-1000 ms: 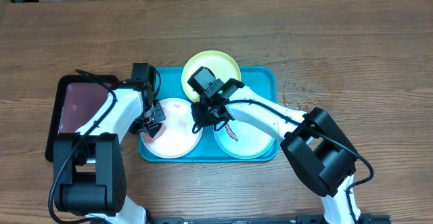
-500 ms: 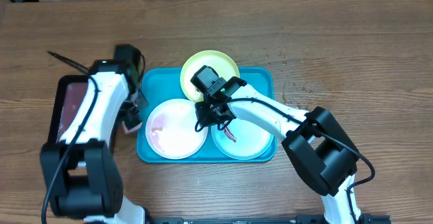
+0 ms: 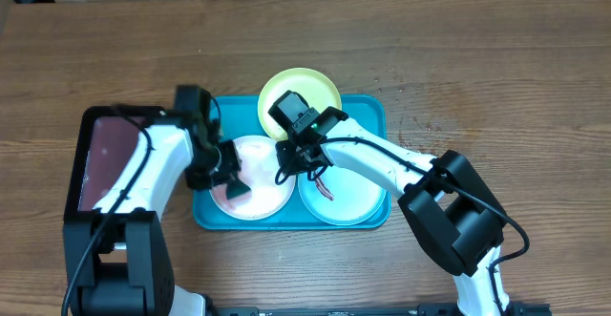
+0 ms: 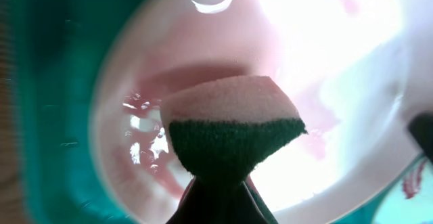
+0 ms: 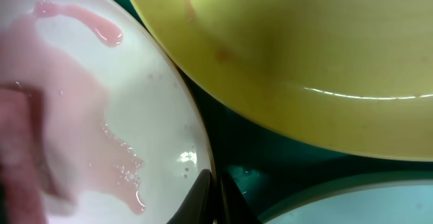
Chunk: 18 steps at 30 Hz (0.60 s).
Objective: Clean dirty plates on tray and stack at the side
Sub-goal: 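Move the sponge in the left gripper back over the dark tray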
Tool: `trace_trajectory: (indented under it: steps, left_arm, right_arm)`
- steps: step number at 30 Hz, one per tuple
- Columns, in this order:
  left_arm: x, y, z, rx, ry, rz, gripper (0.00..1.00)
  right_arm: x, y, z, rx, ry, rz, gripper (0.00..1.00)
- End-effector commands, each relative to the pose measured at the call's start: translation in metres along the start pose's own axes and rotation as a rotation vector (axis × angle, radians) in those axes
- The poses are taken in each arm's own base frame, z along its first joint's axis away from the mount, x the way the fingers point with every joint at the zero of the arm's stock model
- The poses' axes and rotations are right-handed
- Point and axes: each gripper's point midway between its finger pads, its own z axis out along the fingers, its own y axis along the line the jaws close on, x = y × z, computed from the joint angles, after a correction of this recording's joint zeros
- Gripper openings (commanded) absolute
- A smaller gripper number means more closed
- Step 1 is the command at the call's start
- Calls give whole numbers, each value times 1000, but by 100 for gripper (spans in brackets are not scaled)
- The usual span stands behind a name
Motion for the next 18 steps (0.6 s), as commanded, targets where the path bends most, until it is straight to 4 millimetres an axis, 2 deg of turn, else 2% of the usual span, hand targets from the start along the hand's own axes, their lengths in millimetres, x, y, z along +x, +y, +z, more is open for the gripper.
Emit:
trace_trajectory:
  steps: [1, 3, 5, 8, 11, 14, 18]
  left_arm:
    - [10, 0, 15, 16, 7, 27, 4]
    - [9, 14, 22, -50, -19, 24, 4]
    - [8, 40, 24, -186, -53, -15, 4]
    - [4, 70, 16, -360, -95, -47, 4]
    - [-3, 87, 4, -474, -144, -81, 4]
    - [-20, 95, -13, -549, -229, -133, 4]
    - [-45, 88, -41, -564, -305, -143, 4]
  right_arm:
    - [-17, -2, -7, 30, -58, -5, 4]
    - [-16, -2, -7, 30, -57, -6, 4]
    - [-16, -3, -7, 31, -57, -5, 4]
    - [-16, -3, -7, 36, -55, -5, 4]
    - [-15, -5, -7, 44, -54, -5, 4]
    - [-14, -6, -7, 47, -50, -5, 4]
    - [-13, -6, -7, 49, -45, -8, 4]
